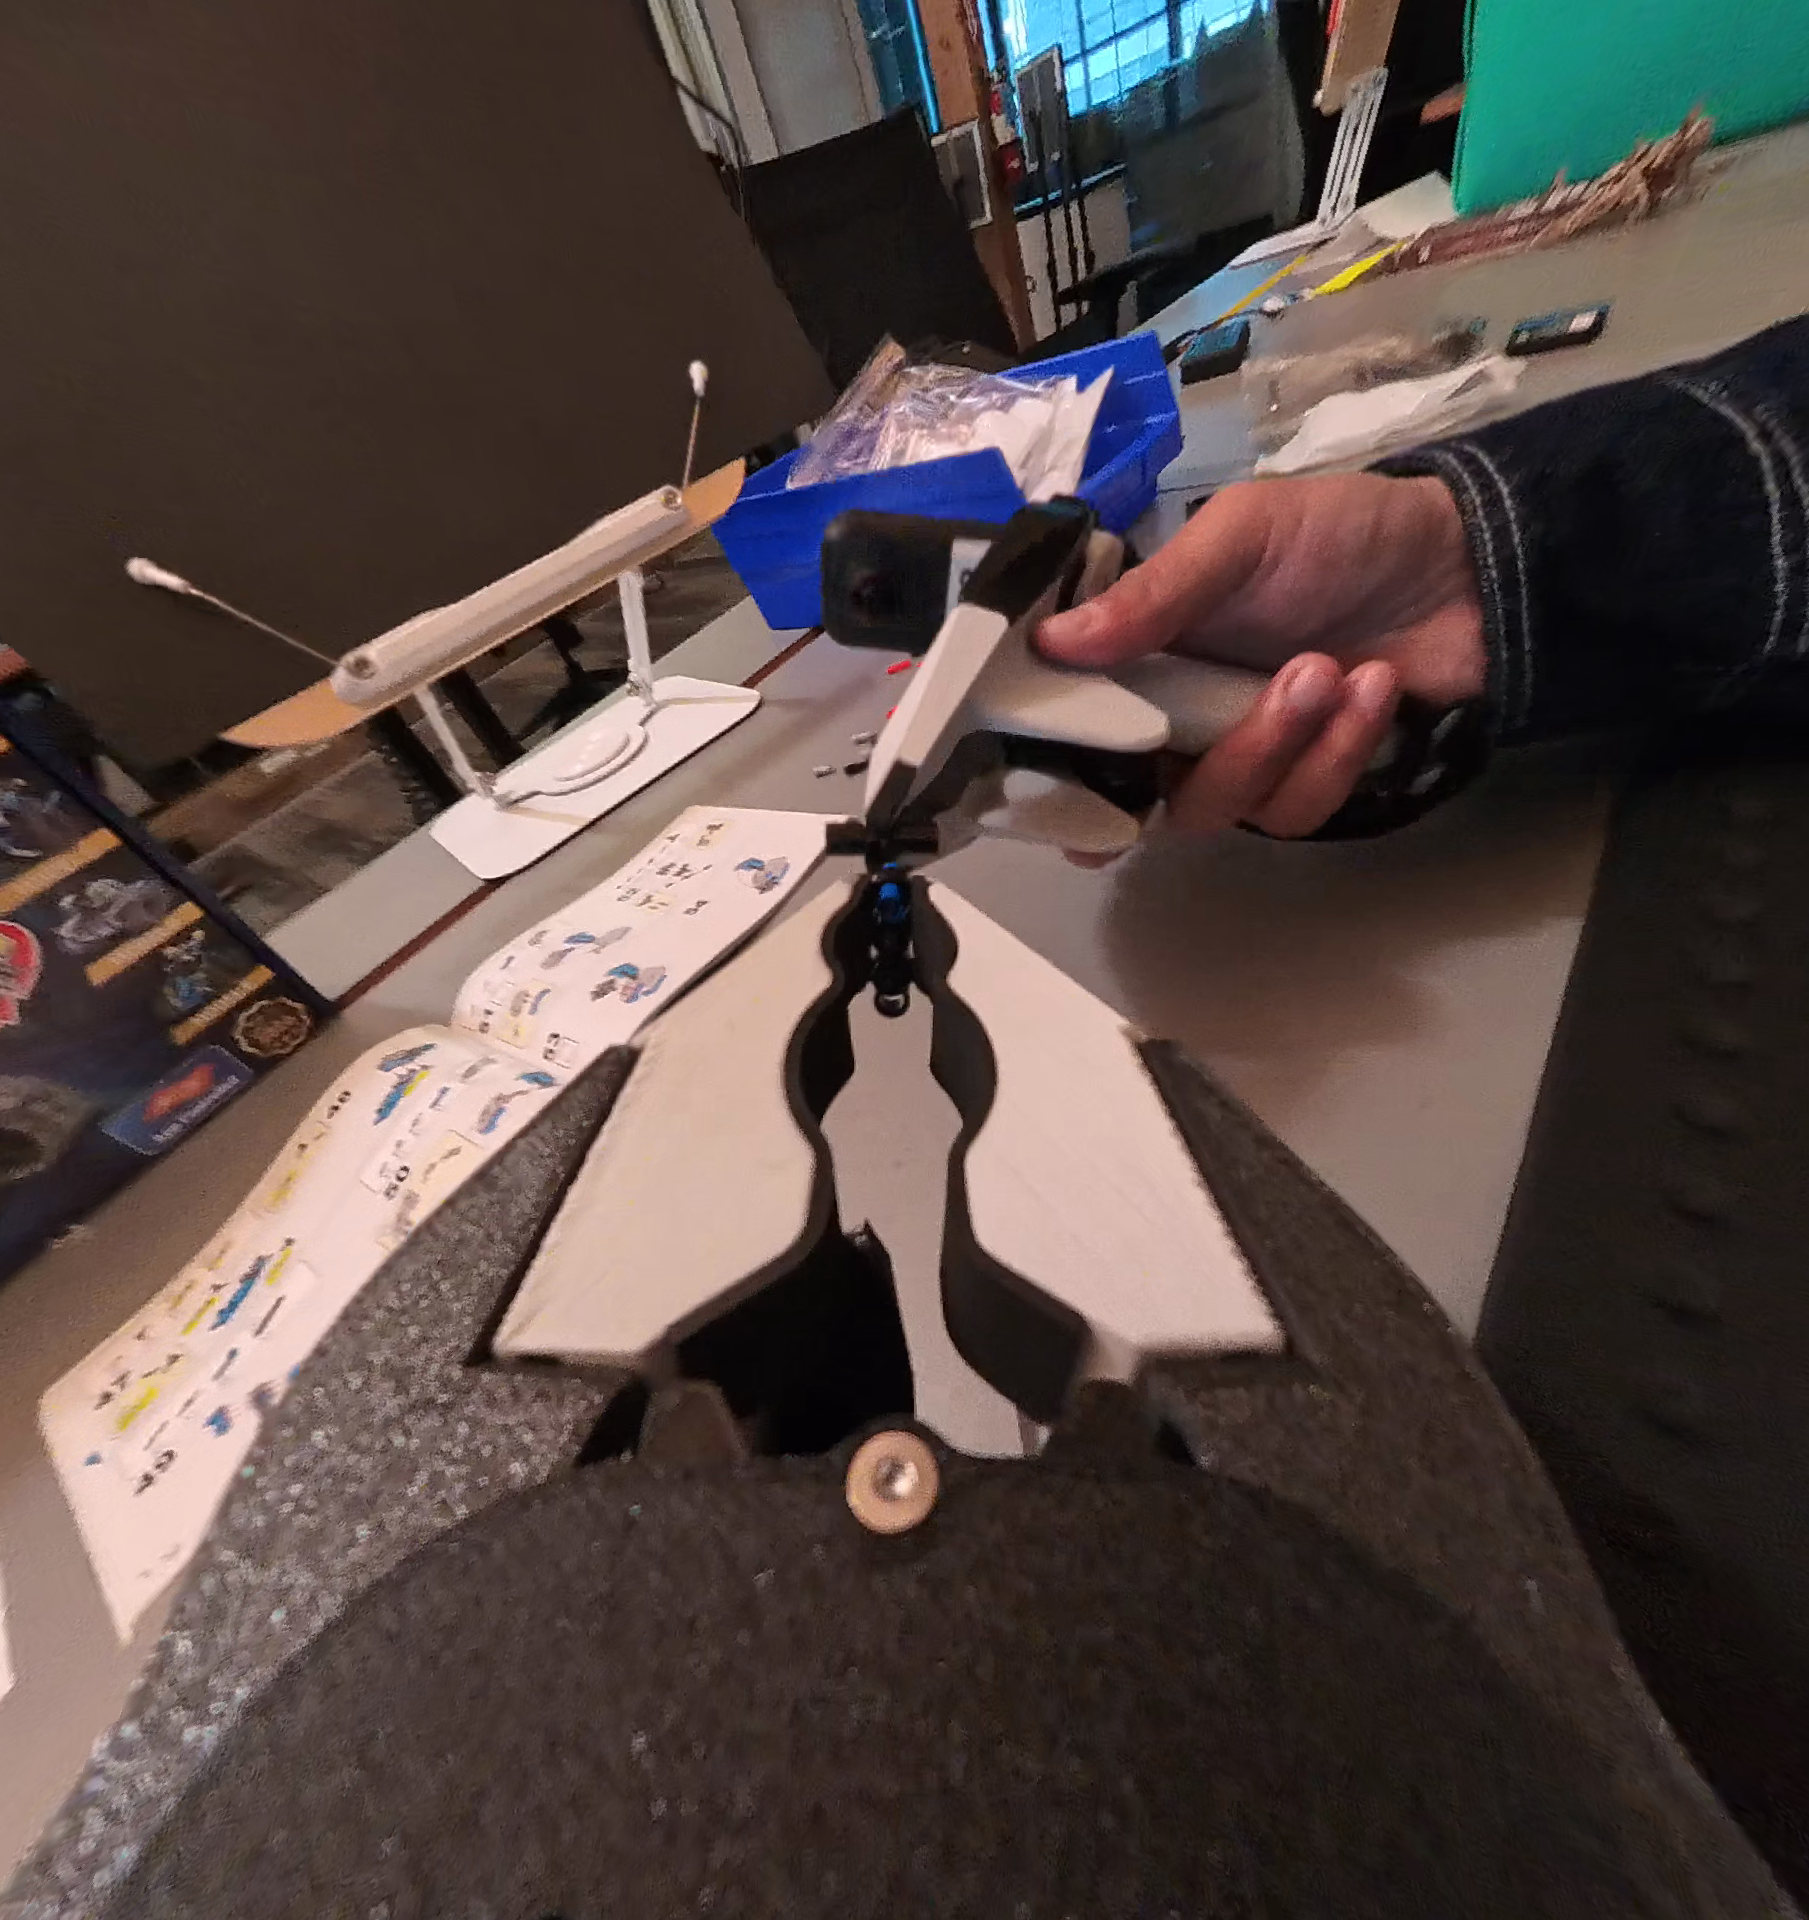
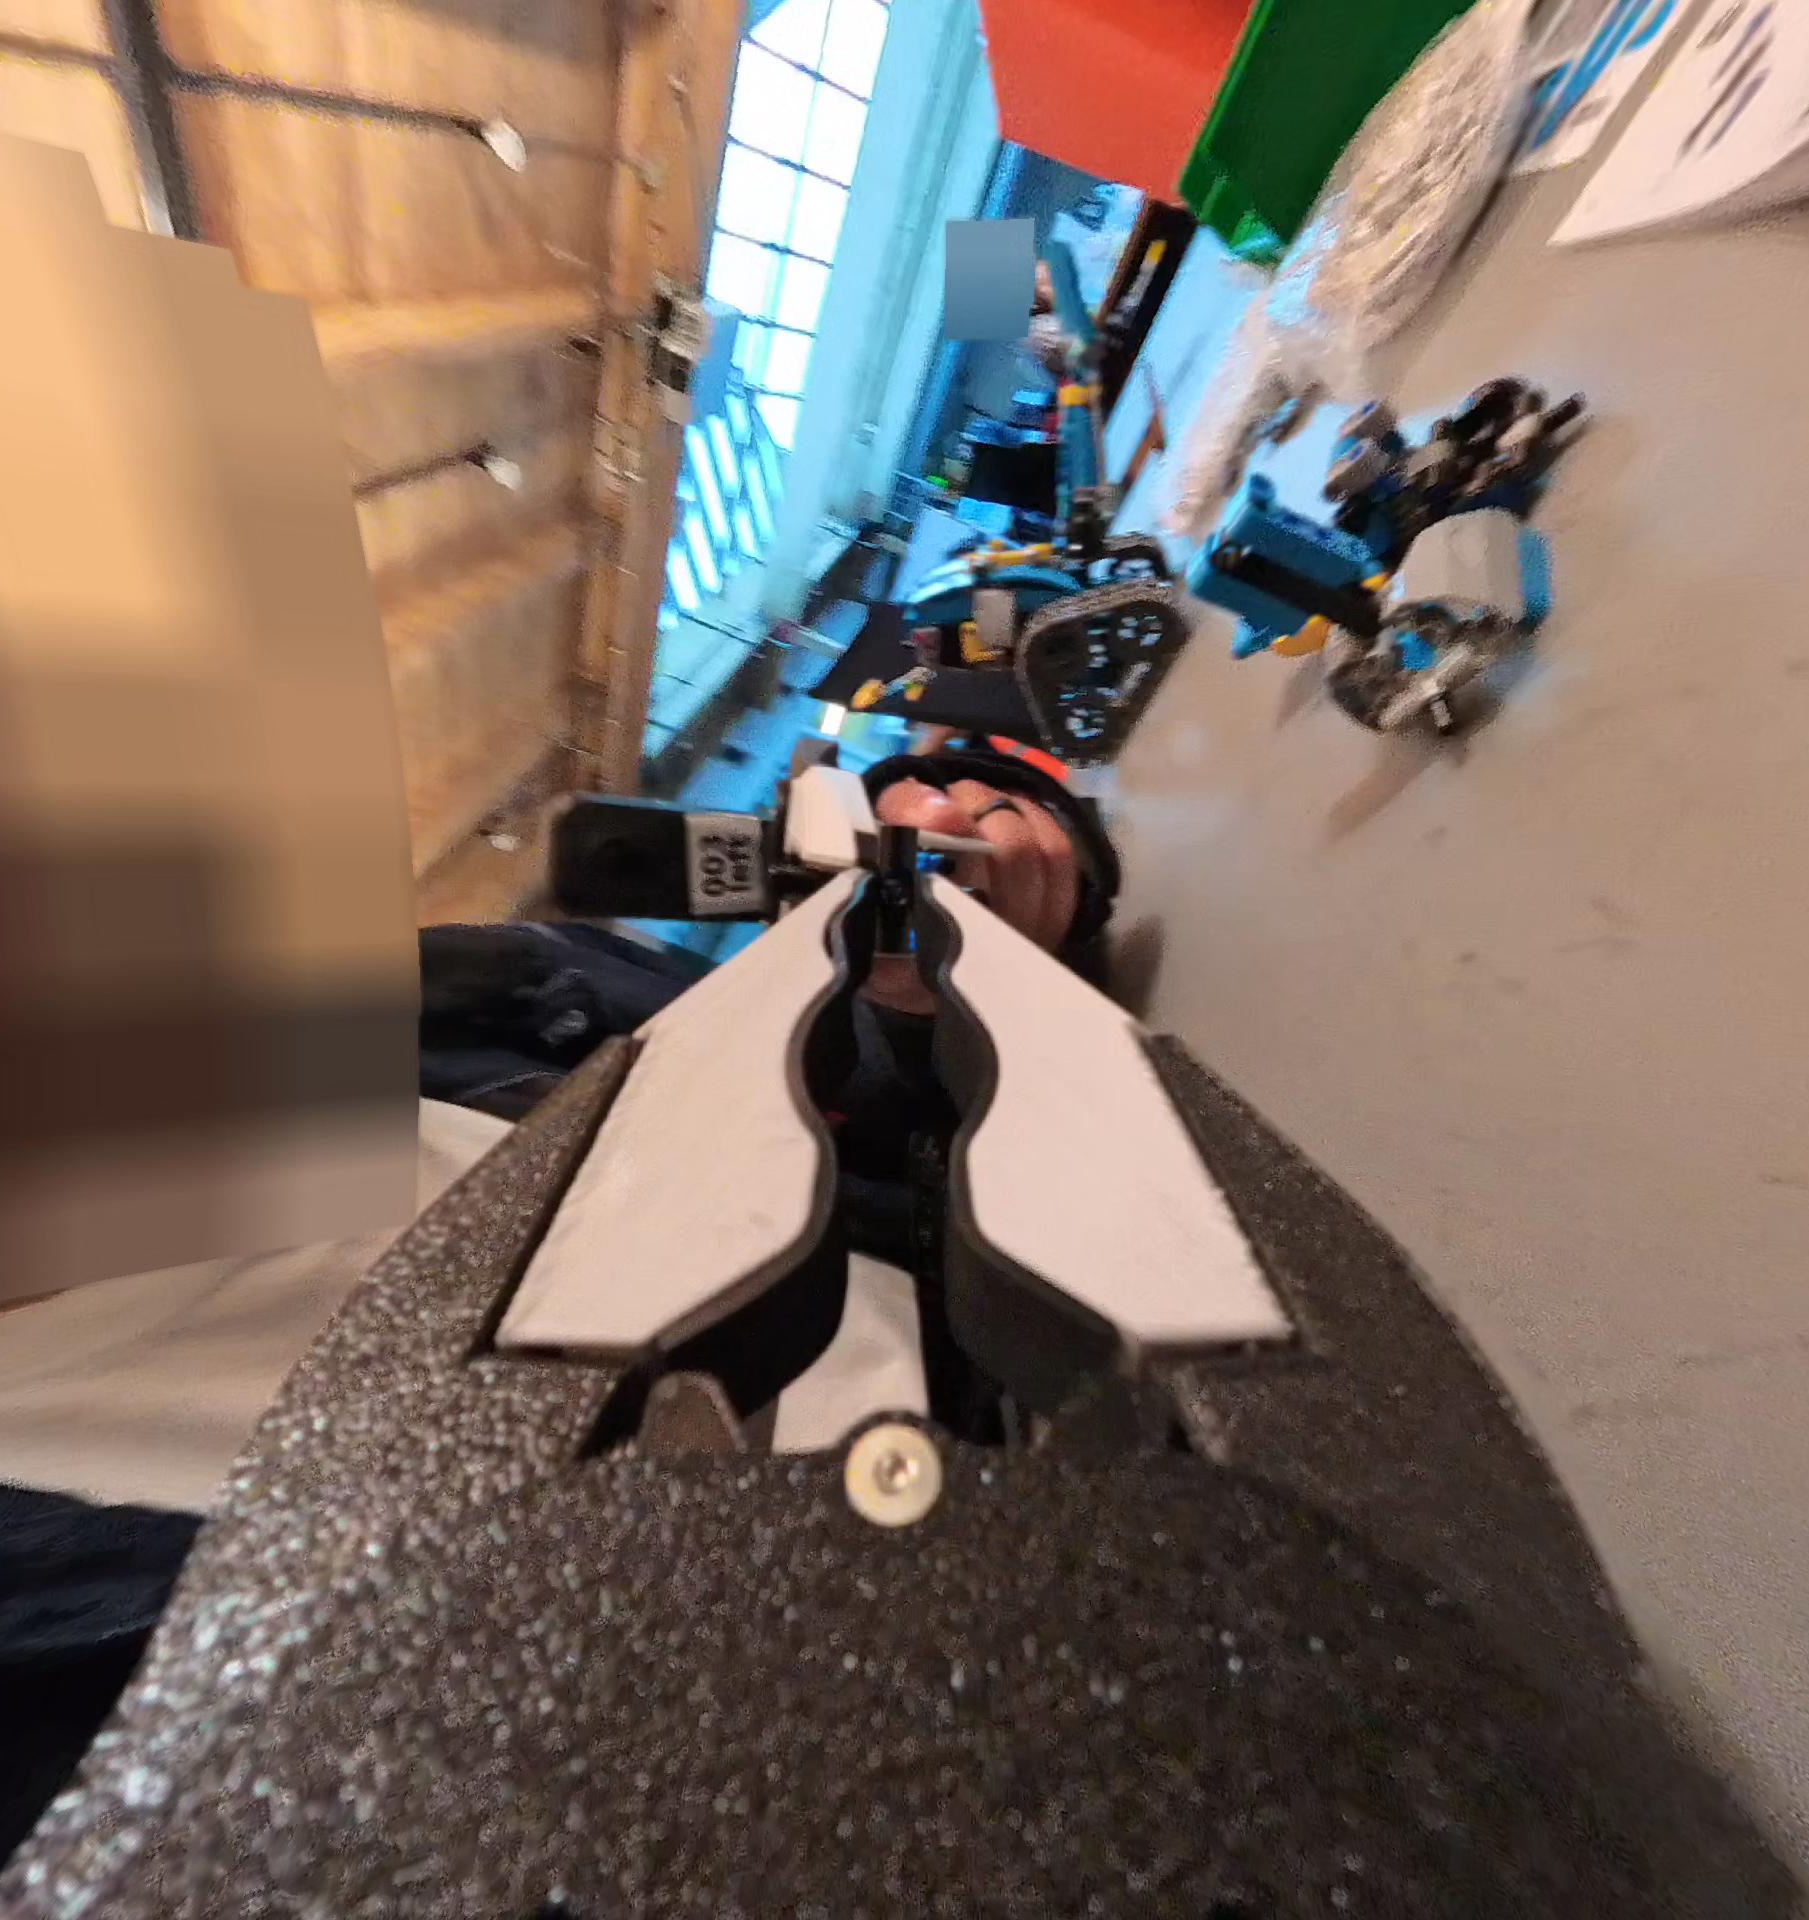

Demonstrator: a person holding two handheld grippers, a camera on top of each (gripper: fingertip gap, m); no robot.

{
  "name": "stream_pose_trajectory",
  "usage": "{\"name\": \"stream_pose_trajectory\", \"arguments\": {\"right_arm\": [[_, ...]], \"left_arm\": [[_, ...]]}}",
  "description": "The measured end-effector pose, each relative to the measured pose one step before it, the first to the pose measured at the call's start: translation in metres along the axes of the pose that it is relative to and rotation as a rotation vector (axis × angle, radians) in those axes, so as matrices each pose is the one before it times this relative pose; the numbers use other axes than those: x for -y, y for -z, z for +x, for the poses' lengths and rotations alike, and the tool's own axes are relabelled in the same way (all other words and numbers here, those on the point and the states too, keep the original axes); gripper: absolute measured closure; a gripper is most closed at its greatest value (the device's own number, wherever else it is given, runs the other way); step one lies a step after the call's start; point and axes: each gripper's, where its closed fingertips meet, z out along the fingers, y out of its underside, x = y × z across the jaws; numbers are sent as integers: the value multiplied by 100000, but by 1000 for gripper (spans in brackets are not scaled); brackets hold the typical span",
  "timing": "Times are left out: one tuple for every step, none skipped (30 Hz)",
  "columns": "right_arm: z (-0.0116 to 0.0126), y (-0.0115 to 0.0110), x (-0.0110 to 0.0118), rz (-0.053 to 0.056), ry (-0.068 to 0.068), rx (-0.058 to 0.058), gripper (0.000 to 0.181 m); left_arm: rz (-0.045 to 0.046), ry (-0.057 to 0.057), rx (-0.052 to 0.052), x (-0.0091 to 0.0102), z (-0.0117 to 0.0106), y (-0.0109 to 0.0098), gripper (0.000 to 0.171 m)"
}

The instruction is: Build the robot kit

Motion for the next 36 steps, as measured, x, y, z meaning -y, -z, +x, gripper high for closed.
{"name": "stream_pose_trajectory", "arguments": {"right_arm": [[-311,-76,-129,353,-3047,4748,176],[-88,-165,-222,-788,-1746,1876,176],[205,-199,-225,-1331,560,-1050,176],[-254,-231,-156,-1000,685,1647,176],[-342,-135,49,320,-1183,2354,176],[147,-1,17,-87,104,-679,176],[245,-14,-118,-739,866,-1476,176],[-73,-46,-120,-504,-367,727,176],[100,-33,-51,-108,-425,-258,176],[66,-59,-10,159,303,-171,175],[-107,-30,39,323,-355,970,176],[-64,-16,-57,-334,-352,629,176],[3,-22,-64,-391,-326,182,176],[-136,-22,-54,-210,-640,1351,176],[-290,-44,-47,91,-1617,2900,176],[-172,-62,-56,126,-2010,2419,176],[-58,-39,1,571,-1438,1623,176],[-175,-61,-39,346,-2233,2457,176],[-261,-80,-126,-437,-2131,2754,176],[-138,-58,-91,-280,-984,1473,175],[28,-10,-18,-39,-111,-84,175],[95,28,-12,-159,134,-722,176],[148,8,60,410,231,-884,176],[8,-32,10,-4,621,-346,176],[-27,-43,2,-403,2267,-1037,175],[231,3,102,-291,3798,-3497,175],[342,52,127,-570,4946,-4865,175],[141,14,56,-800,4477,-3284,175],[40,-67,-77,-1155,2967,-2187,174],[93,-7,-21,-303,2604,-2137,174],[135,76,-7,-59,1764,-1798,174],[126,101,-38,-464,657,-1132,175],[-33,91,-56,-605,371,-98,175],[9,122,9,-418,1570,-932,175],[128,119,28,-200,2869,-2428,175],[85,105,-8,-696,3179,-2373,175]], "left_arm": [[-1007,-1909,978,-136,23,-75,165],[-897,-1599,426,-125,65,-80,165],[-12,-1376,396,42,65,-31,165],[337,-894,332,92,41,-8,165],[595,-102,148,97,-14,44,165],[-300,482,5,-43,-35,-5,165],[191,-174,377,38,-57,7,165],[377,-290,-349,65,102,7,165],[-119,-343,101,19,43,-18,165],[-203,-730,669,-2,-36,-12,165],[589,29,86,86,-5,23,165],[251,667,-528,37,36,33,165],[419,213,-414,40,45,21,165],[894,-161,-44,150,41,44,165],[1222,-497,207,224,36,60,165],[935,-599,254,126,24,48,165],[628,-677,387,76,-7,27,165],[1292,-1456,592,228,36,46,165],[1250,-1716,751,259,71,67,165],[191,-1897,1119,94,27,29,165],[-222,-1963,939,-15,53,-26,165],[-638,-929,611,-103,30,-50,165],[-635,-325,406,-72,-13,-20,165],[216,566,-35,56,-10,24,165],[-199,1589,-379,7,-33,10,165],[-1327,1208,-244,-204,-55,-50,166],[-1478,132,-51,-253,-23,-81,166],[-579,-530,16,-67,38,-55,166],[-331,-451,-545,-22,148,-41,166],[-611,-755,123,-105,27,-43,165],[-831,-394,-247,-145,55,-60,165],[-601,-505,-364,-111,90,-61,165],[1,-760,-186,9,93,-26,165],[-313,-285,-233,-54,63,-40,165],[-419,107,-401,-96,38,-38,165],[242,-49,203,43,-44,30,165]]}}
